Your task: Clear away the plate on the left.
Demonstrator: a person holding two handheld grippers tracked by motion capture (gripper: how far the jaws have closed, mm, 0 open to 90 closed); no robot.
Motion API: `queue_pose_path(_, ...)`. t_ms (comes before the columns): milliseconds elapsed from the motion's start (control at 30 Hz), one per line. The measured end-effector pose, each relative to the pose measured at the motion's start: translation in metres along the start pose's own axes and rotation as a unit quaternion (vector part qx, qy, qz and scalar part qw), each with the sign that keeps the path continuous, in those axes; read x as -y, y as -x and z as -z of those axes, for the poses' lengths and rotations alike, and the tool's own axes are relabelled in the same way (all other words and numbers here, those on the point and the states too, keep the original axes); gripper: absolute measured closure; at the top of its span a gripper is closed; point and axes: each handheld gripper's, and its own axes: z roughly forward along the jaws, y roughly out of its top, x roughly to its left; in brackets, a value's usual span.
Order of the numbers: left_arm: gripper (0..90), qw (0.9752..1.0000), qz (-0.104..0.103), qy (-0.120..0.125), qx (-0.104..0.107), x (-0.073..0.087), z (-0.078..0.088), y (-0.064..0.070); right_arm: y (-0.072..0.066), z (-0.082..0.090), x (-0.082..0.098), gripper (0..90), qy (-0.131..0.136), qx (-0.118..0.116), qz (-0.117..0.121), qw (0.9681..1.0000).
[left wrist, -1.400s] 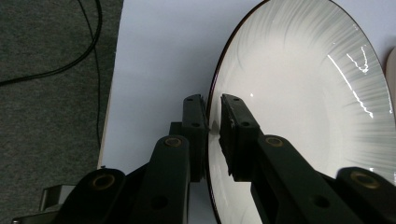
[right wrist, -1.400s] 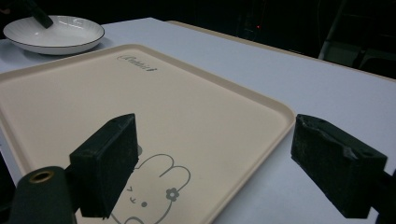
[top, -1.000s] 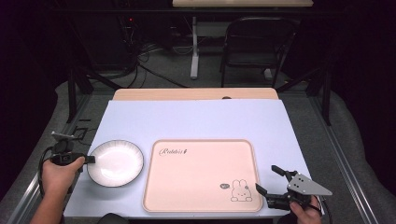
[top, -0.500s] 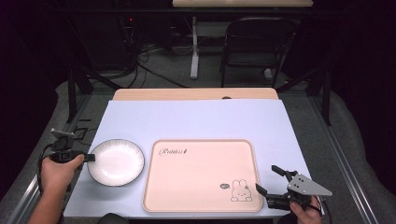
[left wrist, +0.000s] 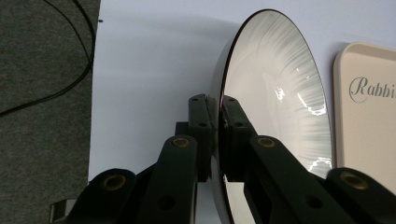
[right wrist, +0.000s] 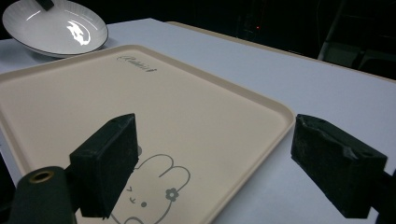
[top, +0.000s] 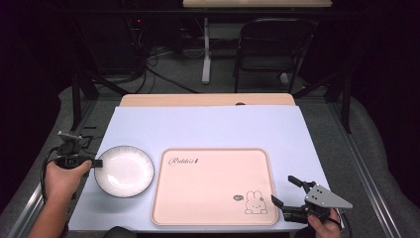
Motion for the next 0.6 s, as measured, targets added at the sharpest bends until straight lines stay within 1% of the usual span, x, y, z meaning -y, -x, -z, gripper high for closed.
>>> queue_pose_path(133, 84.3, 0.9999, -0.01, 0.001, -0.003, -0.003, 0.004, 0.006, 0.0, 0.0, 0.0, 14.1, 0.0, -0.001, 0.0, 1.0)
queue_pose_path(267, 83.8, 0.9996, -0.025, 0.005, -0.013, -0.006, 0.008, 0.015, 0.0, 0.0, 0.0, 14.1, 0.0, 0.0, -0.001, 1.0)
queue_pose_path(367, 83.6, 0.9992, -0.033, 0.007, -0.019, -0.009, 0.012, 0.02, 0.0, 0.0, 0.0, 14.1, 0.0, 0.0, -0.001, 1.0)
queue_pose_path(600, 83.7, 0.9988, -0.041, 0.012, -0.023, -0.016, 0.021, 0.026, 0.0, 0.0, 0.0, 14.1, 0.0, 0.0, 0.0, 1.0)
